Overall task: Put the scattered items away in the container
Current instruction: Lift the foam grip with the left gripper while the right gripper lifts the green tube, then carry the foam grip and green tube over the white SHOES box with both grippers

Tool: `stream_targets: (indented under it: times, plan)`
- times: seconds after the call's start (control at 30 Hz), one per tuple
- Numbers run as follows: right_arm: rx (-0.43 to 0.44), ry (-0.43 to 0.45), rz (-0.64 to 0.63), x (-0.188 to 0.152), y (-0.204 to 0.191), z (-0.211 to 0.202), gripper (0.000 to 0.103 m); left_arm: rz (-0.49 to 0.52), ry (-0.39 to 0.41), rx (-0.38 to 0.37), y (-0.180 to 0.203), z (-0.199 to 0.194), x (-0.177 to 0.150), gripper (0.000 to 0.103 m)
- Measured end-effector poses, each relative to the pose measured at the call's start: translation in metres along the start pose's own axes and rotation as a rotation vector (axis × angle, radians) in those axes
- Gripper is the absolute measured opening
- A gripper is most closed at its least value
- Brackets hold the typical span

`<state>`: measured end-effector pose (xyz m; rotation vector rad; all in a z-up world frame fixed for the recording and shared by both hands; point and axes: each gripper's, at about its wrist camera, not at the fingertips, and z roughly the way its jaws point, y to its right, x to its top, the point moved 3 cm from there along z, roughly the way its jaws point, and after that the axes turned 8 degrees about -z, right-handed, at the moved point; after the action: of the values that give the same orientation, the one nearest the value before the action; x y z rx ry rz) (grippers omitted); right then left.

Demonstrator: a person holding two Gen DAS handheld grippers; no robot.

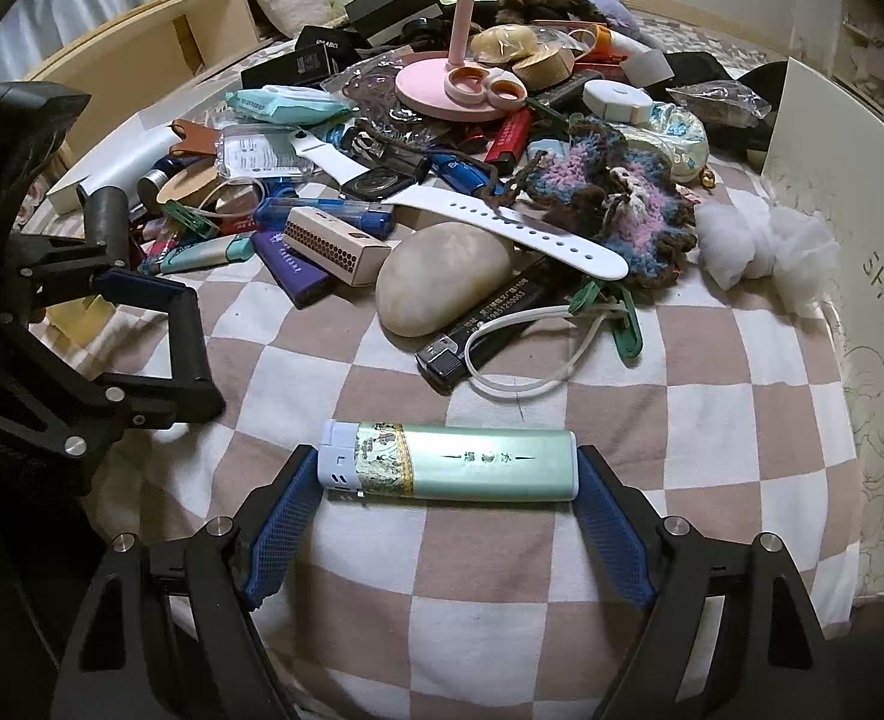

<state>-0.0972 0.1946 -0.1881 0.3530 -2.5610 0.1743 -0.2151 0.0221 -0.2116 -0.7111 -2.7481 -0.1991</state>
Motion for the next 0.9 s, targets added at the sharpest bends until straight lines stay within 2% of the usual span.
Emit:
stream_targets:
  times: [0.23, 0.3, 0.4, 0.43, 0.5, 0.67, 0.77, 0.9]
  plan:
    - [-0.014, 0.011, -0.012, 0.0, -0.001, -0.002, 0.083, -0.129, 0.07, 0.069, -0.006, -0.003, -0.003, 0.081]
    - [-0.008, 0.016, -0.008, 0.0, 0.0, -0.004, 0.083, -0.156, 0.098, 0.082, 0.004, -0.011, -0.007, 0.081]
    - [-0.009, 0.02, -0.012, -0.001, -0.001, -0.005, 0.083, -0.225, 0.123, 0.046, 0.057, -0.019, -0.023, 0.081]
    - [-0.01, 0.02, -0.013, -0.001, -0.001, -0.006, 0.083, -0.251, 0.13, 0.032, 0.059, -0.021, -0.022, 0.081]
    - [-0.009, 0.022, -0.013, -0.002, -0.001, -0.006, 0.083, -0.292, 0.158, 0.026, 0.05, -0.041, -0.03, 0.081]
    - [-0.006, 0.027, -0.007, -0.001, -0.001, -0.007, 0.083, -0.423, 0.245, -0.005, 0.043, -0.03, -0.01, 0.081]
    - [-0.005, 0.044, 0.002, 0.0, 0.0, -0.011, 0.083, -0.479, 0.286, -0.026, 0.038, -0.045, -0.027, 0.082]
    - [-0.025, 0.086, 0.006, 0.002, -0.001, -0.021, 0.083, -0.505, 0.328, -0.044, 0.039, -0.056, -0.039, 0.082]
